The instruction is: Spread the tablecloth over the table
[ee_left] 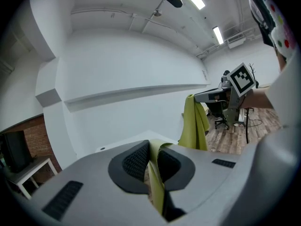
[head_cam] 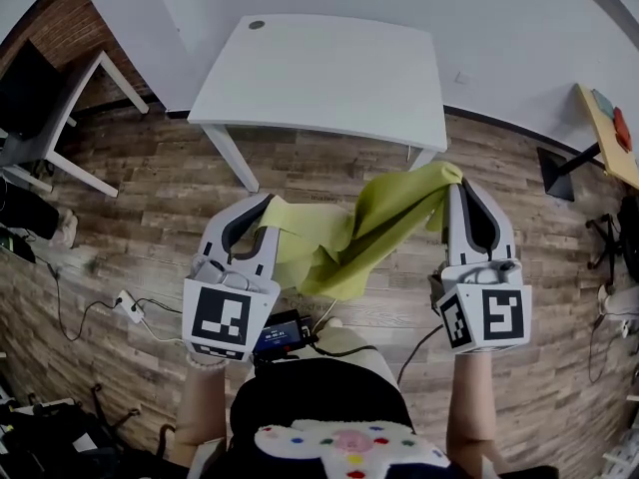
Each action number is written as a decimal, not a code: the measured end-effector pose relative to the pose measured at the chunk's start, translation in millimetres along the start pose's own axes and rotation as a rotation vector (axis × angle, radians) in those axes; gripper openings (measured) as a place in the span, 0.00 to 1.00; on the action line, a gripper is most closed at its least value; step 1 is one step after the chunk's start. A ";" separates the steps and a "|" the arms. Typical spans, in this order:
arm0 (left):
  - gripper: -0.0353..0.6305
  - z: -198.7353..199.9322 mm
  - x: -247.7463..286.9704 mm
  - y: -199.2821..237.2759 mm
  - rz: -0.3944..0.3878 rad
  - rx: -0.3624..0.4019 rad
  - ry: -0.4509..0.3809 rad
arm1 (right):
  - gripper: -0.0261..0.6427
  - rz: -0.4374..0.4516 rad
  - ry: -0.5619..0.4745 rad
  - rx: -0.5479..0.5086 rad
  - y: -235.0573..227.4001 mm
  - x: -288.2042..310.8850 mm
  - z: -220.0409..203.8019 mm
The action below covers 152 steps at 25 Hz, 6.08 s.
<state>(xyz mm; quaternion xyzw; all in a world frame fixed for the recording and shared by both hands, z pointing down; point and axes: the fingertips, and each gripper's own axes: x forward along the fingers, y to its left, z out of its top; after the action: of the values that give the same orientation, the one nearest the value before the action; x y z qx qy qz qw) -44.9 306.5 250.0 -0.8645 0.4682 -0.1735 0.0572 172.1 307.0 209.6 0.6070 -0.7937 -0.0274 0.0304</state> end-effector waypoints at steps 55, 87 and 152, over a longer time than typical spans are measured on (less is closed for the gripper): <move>0.08 5.4 156.2 307.6 -0.103 -0.021 -0.179 | 0.09 -0.523 0.089 -0.058 -32.0 198.2 7.0; 0.08 -76.9 186.1 443.3 0.271 0.060 0.085 | 0.09 -0.822 0.399 -0.241 -232.6 184.2 -73.2; 0.08 -83.5 367.9 581.1 0.525 0.202 0.315 | 0.09 -0.733 0.499 -0.348 -450.1 376.5 -101.0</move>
<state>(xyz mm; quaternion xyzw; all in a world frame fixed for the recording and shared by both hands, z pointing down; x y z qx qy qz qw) -348.9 -315.8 266.6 -0.6667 0.6588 -0.3300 0.1125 514.8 -174.8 279.7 0.8210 -0.4791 -0.0225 0.3096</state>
